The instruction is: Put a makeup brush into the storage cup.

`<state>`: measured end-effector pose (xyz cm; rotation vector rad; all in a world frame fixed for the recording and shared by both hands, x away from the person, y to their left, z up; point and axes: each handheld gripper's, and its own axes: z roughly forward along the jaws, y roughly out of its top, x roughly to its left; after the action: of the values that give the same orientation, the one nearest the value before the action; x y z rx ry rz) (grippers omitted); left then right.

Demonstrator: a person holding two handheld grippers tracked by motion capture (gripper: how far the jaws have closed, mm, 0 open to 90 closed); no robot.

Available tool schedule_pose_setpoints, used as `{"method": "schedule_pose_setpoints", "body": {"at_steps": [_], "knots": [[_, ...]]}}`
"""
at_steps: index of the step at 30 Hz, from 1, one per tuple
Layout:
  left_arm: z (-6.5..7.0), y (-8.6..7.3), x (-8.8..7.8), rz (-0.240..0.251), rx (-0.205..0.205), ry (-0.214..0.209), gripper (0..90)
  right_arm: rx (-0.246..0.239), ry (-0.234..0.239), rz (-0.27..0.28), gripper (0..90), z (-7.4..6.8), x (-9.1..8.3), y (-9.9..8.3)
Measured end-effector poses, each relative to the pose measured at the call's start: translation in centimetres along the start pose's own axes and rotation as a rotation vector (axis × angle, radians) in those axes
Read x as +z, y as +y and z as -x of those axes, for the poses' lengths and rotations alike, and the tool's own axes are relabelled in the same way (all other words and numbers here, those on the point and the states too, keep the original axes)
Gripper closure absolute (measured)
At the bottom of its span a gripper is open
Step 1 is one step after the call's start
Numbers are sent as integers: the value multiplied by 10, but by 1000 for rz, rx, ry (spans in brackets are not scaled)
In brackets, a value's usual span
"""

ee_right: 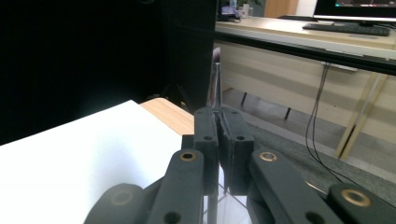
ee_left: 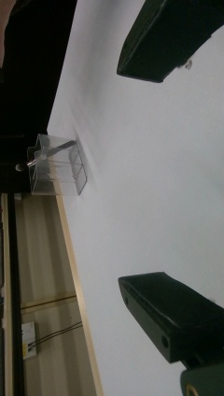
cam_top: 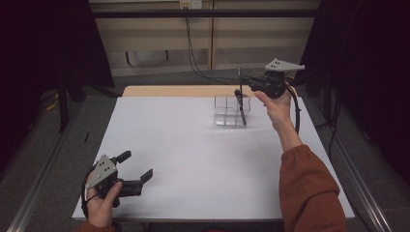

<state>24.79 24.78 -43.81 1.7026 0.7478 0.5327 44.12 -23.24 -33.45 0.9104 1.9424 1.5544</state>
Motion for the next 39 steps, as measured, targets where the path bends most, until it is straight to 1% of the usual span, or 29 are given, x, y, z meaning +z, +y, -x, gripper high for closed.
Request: {"method": "schedule_pose_setpoints", "body": {"at_steps": [1, 2, 5, 10, 13, 17, 25, 28, 35, 39], "knots": [[0, 0, 0, 0, 0, 0, 18, 1, -4, -2, 861, 1, 0, 0], [0, 0, 0, 1, 0, 0, 17, 6, -19, -5, 860, 2, 1, -1], [0, 0, 0, 1, -4, 1, 18, 15, -30, -4, 860, 6, 3, -3], [0, 0, 0, 1, 0, -1, 17, 26, -43, 1, 860, 11, 4, -2], [0, 0, 0, 1, 0, -1, 17, 23, -49, -3, 860, 12, 6, -4], [0, 0, 0, 1, 1, -2, 17, 36, -60, -7, 860, 15, 10, -7], [0, 0, 1, -2, -2, -5, 17, 56, -69, -27, 858, 20, 17, -13], [1, 0, 1, -3, 3, -8, 17, 59, -70, -30, 859, 20, 21, -13], [0, 0, 0, 0, 2, -6, 18, 64, -72, -33, 859, 21, 24, -17], [0, 0, 1, -3, 2, -9, 17, 62, -68, -35, 859, 19, 25, -18]]}}
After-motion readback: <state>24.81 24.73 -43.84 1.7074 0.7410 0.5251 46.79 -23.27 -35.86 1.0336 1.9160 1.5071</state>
